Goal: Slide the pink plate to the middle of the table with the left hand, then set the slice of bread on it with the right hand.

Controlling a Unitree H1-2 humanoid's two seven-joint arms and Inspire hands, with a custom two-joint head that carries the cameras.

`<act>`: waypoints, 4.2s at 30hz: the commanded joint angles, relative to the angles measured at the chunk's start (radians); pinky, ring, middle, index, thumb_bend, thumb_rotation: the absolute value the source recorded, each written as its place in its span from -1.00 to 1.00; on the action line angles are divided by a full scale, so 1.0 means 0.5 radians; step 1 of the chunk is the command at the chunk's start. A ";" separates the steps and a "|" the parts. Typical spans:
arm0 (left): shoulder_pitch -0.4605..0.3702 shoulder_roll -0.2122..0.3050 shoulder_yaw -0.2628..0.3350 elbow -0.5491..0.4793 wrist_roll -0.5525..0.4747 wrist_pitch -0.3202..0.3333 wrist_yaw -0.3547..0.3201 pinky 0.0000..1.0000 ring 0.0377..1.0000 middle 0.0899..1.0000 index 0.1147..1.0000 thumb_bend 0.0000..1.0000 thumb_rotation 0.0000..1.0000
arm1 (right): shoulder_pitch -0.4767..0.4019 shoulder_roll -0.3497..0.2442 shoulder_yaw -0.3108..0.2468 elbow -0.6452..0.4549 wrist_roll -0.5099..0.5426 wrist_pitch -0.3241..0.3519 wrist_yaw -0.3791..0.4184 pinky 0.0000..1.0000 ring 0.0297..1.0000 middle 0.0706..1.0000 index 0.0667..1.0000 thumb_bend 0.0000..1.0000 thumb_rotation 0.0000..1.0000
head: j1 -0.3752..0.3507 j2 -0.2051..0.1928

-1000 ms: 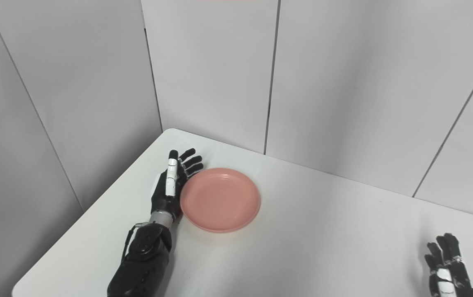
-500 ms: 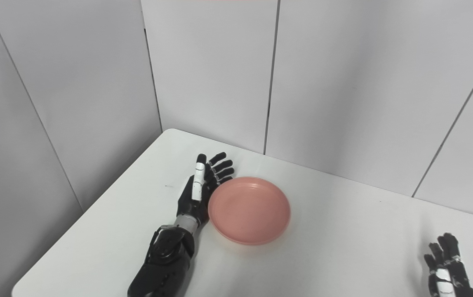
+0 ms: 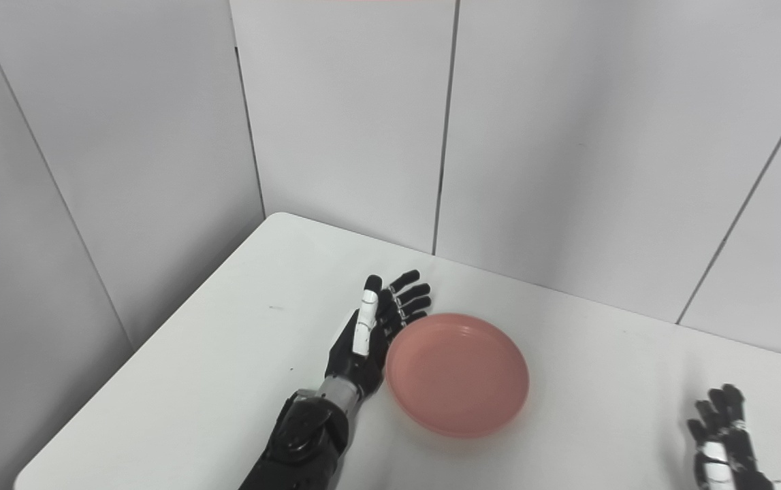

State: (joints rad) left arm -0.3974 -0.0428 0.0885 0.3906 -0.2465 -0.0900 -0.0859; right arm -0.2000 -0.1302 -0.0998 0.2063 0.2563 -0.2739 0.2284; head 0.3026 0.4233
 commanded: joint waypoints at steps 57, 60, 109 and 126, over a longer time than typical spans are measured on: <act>0.233 -0.076 -0.236 0.272 0.164 -0.409 -0.210 1.00 1.00 1.00 1.00 0.57 0.99 | -0.085 -0.029 0.178 0.037 -0.452 -0.215 -0.172 0.90 0.87 0.88 0.92 0.41 0.27 | -0.998 -0.112; 0.221 -0.084 -0.233 0.287 0.187 -0.442 -0.180 1.00 1.00 1.00 1.00 0.57 0.99 | -0.123 -0.153 0.148 -0.061 -0.565 -0.139 -0.196 0.92 0.89 0.84 0.90 0.37 0.21 | -0.995 -0.114; 0.249 0.035 -0.176 0.209 0.107 -0.315 -0.217 1.00 1.00 1.00 1.00 0.60 0.99 | -0.380 -1.763 0.325 -0.367 -1.518 0.800 0.605 1.00 1.00 0.94 0.91 1.00 -0.26 | -1.481 -0.004; 0.263 0.033 -0.148 0.174 0.048 -0.263 -0.259 1.00 1.00 1.00 1.00 0.56 0.98 | -0.414 -1.773 0.508 -0.428 -1.750 0.887 0.898 1.00 1.00 1.00 0.98 1.00 -0.28 | -1.512 -0.006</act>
State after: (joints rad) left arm -0.3453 -0.0452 0.0019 0.4188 -0.2118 -0.2121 -0.1935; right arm -0.3652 -0.9750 0.1623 0.0129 -0.6087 0.1606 0.6686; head -0.4541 0.4203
